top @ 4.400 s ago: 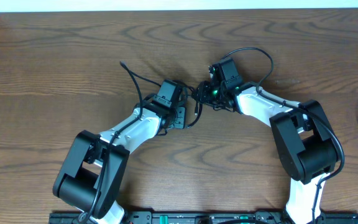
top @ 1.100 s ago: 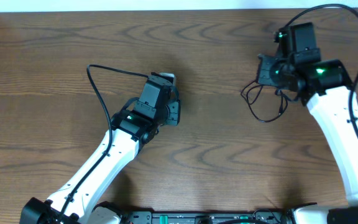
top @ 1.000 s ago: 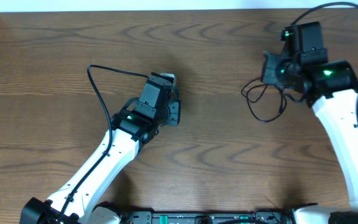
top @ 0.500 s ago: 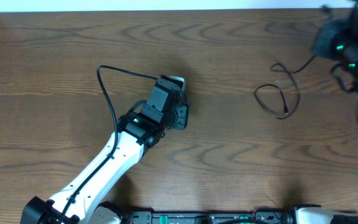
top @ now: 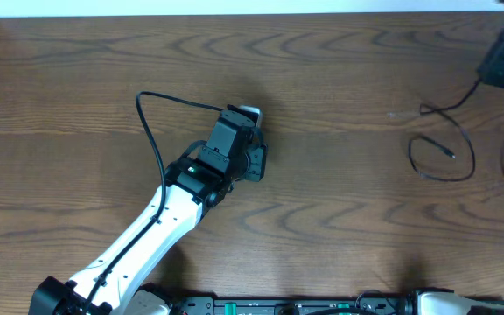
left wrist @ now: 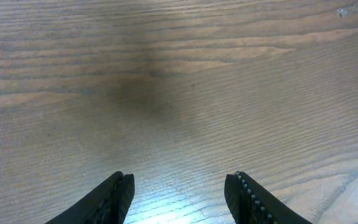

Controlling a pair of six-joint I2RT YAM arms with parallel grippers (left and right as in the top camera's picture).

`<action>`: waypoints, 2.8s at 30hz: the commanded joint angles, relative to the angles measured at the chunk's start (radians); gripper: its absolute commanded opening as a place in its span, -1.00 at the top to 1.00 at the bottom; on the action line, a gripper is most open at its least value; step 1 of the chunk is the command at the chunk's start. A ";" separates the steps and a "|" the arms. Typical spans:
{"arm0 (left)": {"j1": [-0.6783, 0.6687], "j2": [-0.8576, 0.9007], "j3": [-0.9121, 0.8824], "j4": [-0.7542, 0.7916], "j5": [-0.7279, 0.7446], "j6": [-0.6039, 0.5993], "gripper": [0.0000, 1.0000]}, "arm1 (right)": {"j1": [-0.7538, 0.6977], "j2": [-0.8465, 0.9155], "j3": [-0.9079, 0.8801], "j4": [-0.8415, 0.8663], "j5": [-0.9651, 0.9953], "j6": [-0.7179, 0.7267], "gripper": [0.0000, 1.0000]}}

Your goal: Untangle cables

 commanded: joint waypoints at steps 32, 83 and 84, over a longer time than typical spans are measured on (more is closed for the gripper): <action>0.000 -0.003 -0.042 0.004 -0.062 0.009 -0.06 | 0.199 0.309 -0.024 -0.139 0.235 0.058 0.01; 0.000 0.119 -0.042 0.044 -0.073 -0.032 -0.06 | 0.270 0.859 -0.285 0.011 -0.142 0.134 -0.31; 0.000 0.120 -0.042 0.044 -0.073 -0.032 -0.06 | 0.270 0.859 -0.285 0.019 -0.142 0.134 -0.33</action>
